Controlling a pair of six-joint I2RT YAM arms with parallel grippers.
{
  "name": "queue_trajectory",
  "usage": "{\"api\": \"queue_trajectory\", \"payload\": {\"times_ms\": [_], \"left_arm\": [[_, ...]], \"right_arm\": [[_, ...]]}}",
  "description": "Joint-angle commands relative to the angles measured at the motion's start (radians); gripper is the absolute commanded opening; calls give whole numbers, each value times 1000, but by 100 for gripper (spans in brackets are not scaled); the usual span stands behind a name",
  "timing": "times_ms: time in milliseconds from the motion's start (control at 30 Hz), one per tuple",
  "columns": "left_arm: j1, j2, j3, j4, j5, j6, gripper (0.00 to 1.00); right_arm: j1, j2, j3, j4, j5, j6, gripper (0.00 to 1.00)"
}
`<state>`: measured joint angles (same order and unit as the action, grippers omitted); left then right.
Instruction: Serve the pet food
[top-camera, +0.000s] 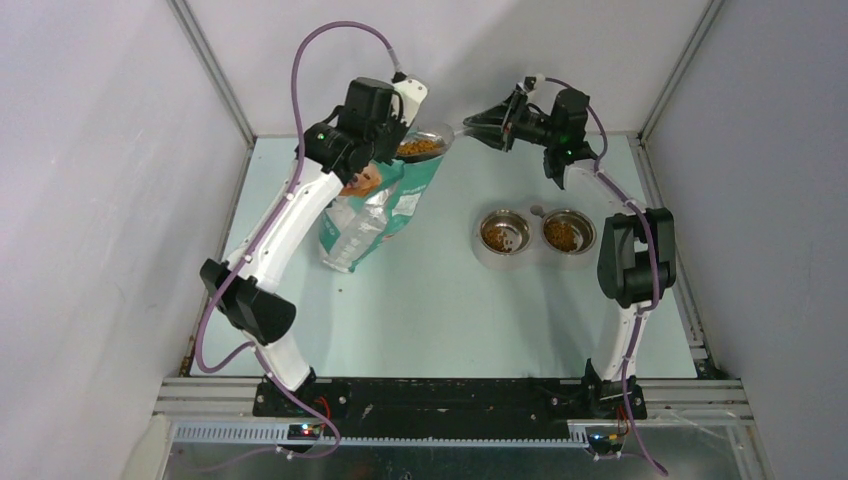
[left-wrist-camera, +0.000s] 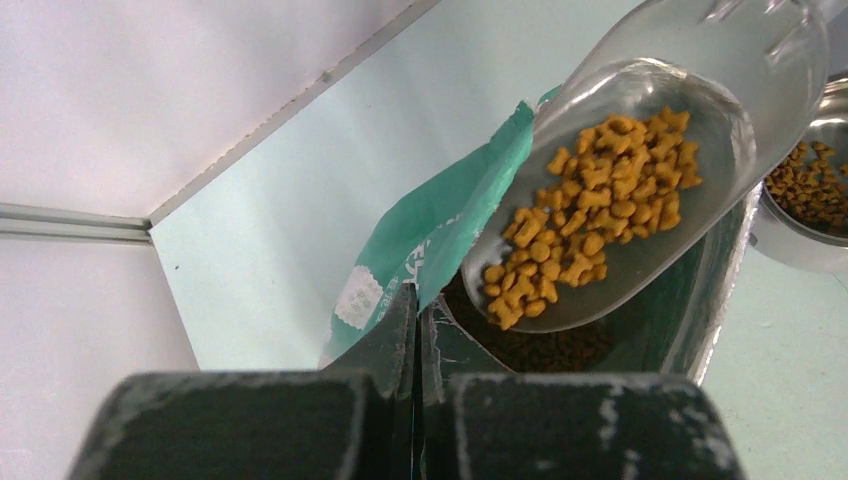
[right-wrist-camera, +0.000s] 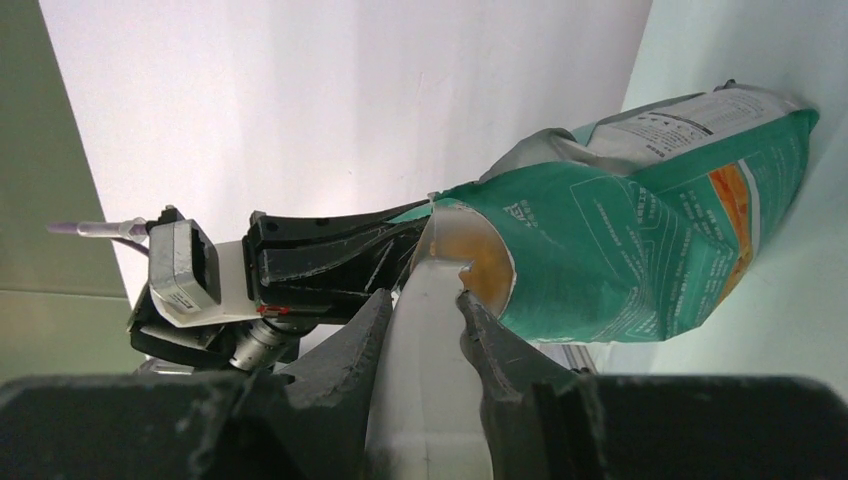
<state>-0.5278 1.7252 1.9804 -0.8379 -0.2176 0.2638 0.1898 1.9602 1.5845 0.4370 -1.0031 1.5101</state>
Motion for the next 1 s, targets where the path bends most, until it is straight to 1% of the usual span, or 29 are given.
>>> {"api": "queue_trajectory", "payload": {"times_ms": [0, 233, 400, 567, 833, 967], "left_arm": [[5, -10, 84, -23, -59, 71, 0], [32, 15, 115, -13, -40, 60, 0], [69, 32, 151, -42, -49, 51, 0], [78, 44, 170, -50, -65, 64, 0], [89, 60, 180, -11, -70, 36, 0], [113, 64, 189, -6, -61, 16, 0]], "right_arm": [[-45, 25, 38, 87, 37, 61, 0], [-52, 5, 49, 71, 23, 34, 0], [-69, -7, 13, 119, 30, 66, 0], [-103, -27, -8, 157, 20, 75, 0], [-158, -84, -55, 102, -4, 4, 0], [-168, -107, -110, 117, -16, -12, 0]]}}
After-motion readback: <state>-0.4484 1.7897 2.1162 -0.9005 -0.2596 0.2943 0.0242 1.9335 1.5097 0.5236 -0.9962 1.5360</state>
